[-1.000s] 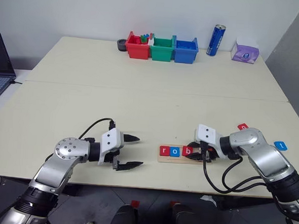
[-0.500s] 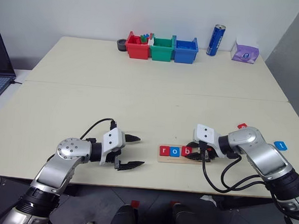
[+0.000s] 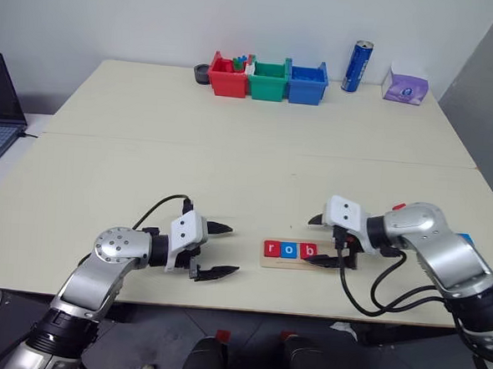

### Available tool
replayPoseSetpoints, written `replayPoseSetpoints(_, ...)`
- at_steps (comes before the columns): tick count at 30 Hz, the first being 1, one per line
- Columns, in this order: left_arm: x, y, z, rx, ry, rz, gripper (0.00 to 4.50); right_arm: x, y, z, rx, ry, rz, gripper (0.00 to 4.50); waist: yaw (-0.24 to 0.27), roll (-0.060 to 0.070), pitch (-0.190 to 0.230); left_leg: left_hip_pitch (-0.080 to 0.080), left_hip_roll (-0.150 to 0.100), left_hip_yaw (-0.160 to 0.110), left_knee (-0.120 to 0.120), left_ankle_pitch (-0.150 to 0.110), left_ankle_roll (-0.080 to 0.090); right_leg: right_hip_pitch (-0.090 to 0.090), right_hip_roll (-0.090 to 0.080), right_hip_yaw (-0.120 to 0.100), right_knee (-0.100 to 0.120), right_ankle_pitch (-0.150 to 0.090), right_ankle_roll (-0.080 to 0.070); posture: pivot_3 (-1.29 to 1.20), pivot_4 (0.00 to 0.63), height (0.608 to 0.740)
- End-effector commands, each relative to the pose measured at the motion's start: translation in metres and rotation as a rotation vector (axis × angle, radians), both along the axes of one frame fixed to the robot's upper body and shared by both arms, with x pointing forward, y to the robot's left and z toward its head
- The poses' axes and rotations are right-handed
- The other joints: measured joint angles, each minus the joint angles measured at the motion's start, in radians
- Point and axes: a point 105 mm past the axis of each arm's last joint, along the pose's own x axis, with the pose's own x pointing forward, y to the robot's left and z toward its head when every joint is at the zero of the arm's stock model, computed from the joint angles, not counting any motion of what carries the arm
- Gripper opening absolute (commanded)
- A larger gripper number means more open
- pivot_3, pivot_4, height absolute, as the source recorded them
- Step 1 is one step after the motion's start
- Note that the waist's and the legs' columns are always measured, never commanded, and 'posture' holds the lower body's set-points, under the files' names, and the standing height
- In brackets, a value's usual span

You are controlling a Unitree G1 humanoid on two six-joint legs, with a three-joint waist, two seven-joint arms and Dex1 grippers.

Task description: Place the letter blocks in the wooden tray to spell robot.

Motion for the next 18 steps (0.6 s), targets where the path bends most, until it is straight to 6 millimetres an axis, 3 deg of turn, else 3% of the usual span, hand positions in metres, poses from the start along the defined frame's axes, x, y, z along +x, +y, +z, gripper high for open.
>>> replayPoseSetpoints(1, -0.001, -0.003, 0.007, -0.008, -0.036, -0.019, 4.50, -0.004, -0.007, 0.009, 0.034, -0.046, -0.058, 4.47, -0.001, 0.000, 0.000, 0.000, 0.000, 0.000, 0.000, 0.000, 0.000, 0.000, 0.000, 0.000, 0.000, 0.000, 0.000, 0.00, 0.150, 0.740)
replayPoseSetpoints(3, 0.000, -0.002, 0.007, -0.005, -0.035, -0.022, 4.50, -0.006, -0.013, 0.006, 0.043, -0.045, -0.100, 4.47, -0.001, 0.000, 0.000, 0.000, 0.000, 0.000, 0.000, 0.000, 0.000, 0.000, 0.000, 0.000, 0.000, 0.000, 0.000, 0.00, 0.150, 0.740)
replayPoseSetpoints(6, 0.001, -0.001, 0.005, -0.002, -0.034, -0.026, 4.50, -0.005, -0.019, -0.001, 0.028, -0.055, -0.134, 3.87, -0.002, 0.000, 0.000, 0.000, 0.000, 0.001, 0.000, 0.000, 0.000, 0.000, 0.000, 0.000, 0.000, 0.000, 0.000, 0.00, 0.150, 0.740)
replayPoseSetpoints(16, 0.006, 0.003, 0.001, 0.011, -0.040, -0.036, 4.50, 0.004, -0.019, -0.015, -0.038, -0.064, -0.137, 0.18, -0.004, 0.000, 0.000, 0.001, 0.000, 0.001, 0.000, 0.000, 0.000, 0.000, 0.001, 0.001, 0.000, -0.002, 0.003, 0.00, 0.150, 0.740)
replayPoseSetpoints(18, 0.006, 0.003, 0.000, 0.010, -0.042, -0.037, 4.50, 0.004, -0.020, -0.018, -0.061, -0.057, -0.129, 0.05, -0.003, 0.000, 0.000, 0.001, 0.000, 0.001, 0.000, 0.000, 0.000, 0.000, 0.001, 0.001, 0.000, -0.002, 0.003, 0.00, 0.150, 0.740)
